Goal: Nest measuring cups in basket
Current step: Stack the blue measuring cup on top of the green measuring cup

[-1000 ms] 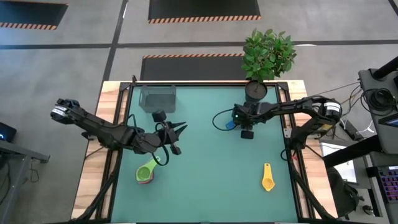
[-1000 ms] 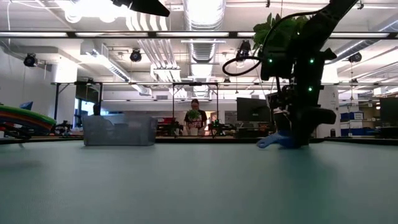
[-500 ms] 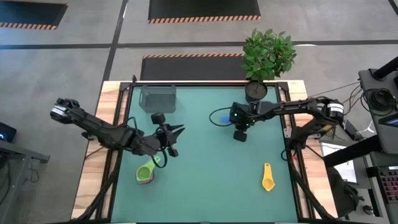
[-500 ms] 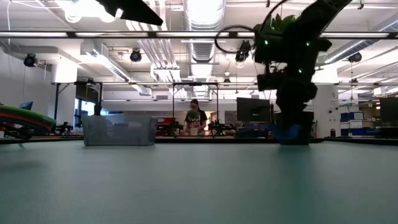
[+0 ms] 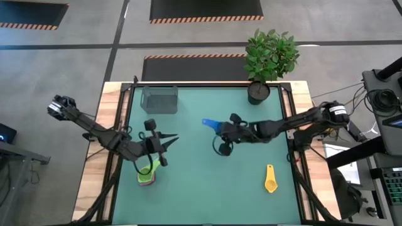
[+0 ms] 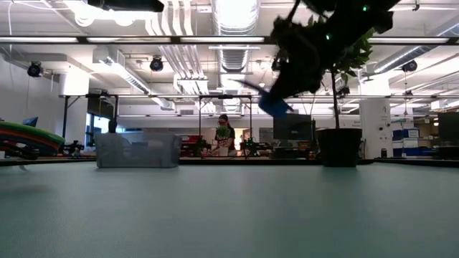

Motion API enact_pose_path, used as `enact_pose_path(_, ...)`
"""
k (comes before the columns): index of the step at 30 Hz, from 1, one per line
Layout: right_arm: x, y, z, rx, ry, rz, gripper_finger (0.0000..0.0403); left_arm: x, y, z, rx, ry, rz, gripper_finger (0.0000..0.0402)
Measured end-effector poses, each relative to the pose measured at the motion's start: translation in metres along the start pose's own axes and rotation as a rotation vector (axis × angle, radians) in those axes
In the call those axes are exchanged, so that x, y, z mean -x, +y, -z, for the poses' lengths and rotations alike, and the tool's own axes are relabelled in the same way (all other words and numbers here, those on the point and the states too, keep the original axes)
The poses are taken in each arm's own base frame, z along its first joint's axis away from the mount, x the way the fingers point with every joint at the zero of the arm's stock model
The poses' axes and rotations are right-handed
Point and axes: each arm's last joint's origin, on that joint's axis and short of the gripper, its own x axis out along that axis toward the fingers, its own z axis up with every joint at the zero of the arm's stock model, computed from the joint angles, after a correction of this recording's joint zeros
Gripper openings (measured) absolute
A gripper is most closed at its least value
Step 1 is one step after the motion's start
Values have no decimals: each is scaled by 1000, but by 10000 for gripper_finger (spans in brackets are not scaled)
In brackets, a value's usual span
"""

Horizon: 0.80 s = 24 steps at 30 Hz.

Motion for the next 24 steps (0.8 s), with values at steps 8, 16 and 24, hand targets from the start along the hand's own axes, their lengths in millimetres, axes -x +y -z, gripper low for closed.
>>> enact_pose_path(8,12,28,-22,-22,-378,113,9,1,-5,14,169,-215,145,49)
enact_pose_path(16,-4,54,-26,51,-608,79,9,1,-1,24,273,-319,147,109)
enact_pose_path(24,-35,73,-28,165,-716,130,9,-10,5,25,336,-340,82,175)
